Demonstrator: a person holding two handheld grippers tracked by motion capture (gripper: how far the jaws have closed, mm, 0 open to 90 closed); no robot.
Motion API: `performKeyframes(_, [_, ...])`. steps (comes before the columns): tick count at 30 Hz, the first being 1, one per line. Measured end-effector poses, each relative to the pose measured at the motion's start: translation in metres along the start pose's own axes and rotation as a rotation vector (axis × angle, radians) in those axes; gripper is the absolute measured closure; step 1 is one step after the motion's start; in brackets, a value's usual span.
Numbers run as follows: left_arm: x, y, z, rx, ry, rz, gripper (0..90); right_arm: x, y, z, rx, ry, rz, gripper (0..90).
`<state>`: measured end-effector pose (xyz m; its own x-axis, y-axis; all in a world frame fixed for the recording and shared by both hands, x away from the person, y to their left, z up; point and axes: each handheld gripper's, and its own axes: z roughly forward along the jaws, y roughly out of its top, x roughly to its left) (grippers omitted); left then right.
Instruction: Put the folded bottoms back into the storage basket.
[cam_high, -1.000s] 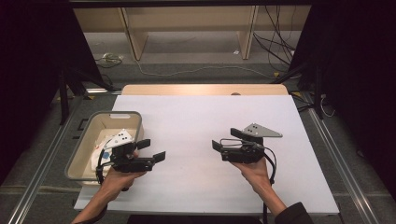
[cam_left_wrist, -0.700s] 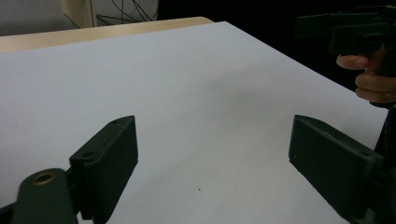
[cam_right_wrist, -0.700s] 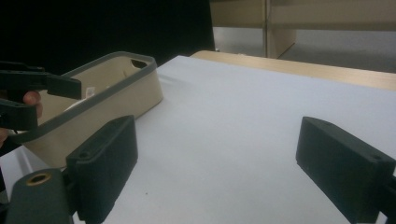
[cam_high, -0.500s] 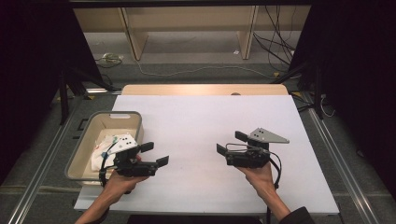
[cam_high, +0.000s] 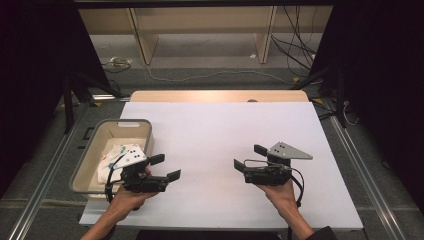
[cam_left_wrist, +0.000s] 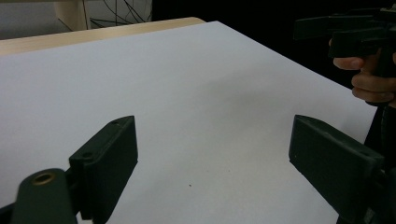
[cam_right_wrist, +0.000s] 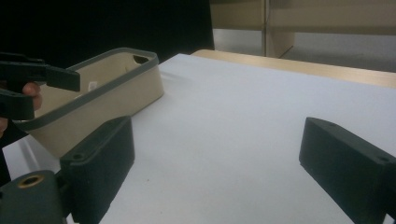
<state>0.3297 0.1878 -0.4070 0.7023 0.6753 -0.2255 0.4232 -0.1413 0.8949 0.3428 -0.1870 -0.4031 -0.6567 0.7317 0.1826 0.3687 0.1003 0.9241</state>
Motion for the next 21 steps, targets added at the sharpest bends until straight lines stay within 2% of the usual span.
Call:
performKeyframes(13, [-0.002, -0.003, -0.004, 0.008, -0.003, 0.028, 15.1, 0.005, -0.008, -0.012, -0.004, -0.014, -0.030, 11.3])
performKeyframes(21, [-0.004, -0.005, -0.004, 0.018, -0.021, 0.044, 15.1, 0.005, -0.016, -0.020, 0.019, -0.025, -0.036, 11.1])
